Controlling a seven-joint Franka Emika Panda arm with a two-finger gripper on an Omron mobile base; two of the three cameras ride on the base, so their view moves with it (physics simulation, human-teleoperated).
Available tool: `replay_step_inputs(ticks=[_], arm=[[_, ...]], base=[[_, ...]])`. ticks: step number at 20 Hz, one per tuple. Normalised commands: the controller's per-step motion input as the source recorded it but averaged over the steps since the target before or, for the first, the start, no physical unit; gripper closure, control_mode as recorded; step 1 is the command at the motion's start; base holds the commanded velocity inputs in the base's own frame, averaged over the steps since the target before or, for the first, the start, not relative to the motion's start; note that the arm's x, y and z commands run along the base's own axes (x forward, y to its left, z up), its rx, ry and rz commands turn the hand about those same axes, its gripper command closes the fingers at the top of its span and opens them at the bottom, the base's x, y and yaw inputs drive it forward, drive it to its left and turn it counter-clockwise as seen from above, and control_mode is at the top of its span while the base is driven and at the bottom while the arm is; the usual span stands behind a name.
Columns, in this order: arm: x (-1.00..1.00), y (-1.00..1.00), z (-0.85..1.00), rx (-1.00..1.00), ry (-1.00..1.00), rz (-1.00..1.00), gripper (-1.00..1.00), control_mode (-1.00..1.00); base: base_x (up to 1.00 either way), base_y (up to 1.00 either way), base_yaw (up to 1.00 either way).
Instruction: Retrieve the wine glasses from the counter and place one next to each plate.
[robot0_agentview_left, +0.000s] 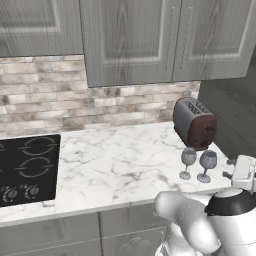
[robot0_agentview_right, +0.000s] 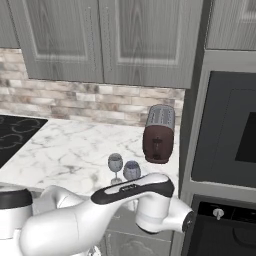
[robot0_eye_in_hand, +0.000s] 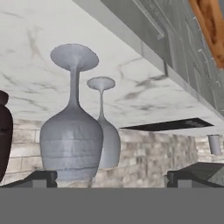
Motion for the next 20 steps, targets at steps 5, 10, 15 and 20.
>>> replay_step_inputs(ticks=[5,10,15,20], arm=[[0.0,0.02,-0.23,0.0,0.0,-0.01,-1.0,-1.0],[0.01,0.09,-0.26,0.0,0.0,-0.04,-1.0,-1.0],[0.17,0.08,-0.28,0.0,0.06,-0.01,-1.0,-1.0],[0.33,0.0,-0.05,0.0,0.08,-0.01,-1.0,-1.0]], base=[[0.0,0.0,0.0],[0.0,0.0,0.0],[0.0,0.0,0.0],[0.0,0.0,0.0]])
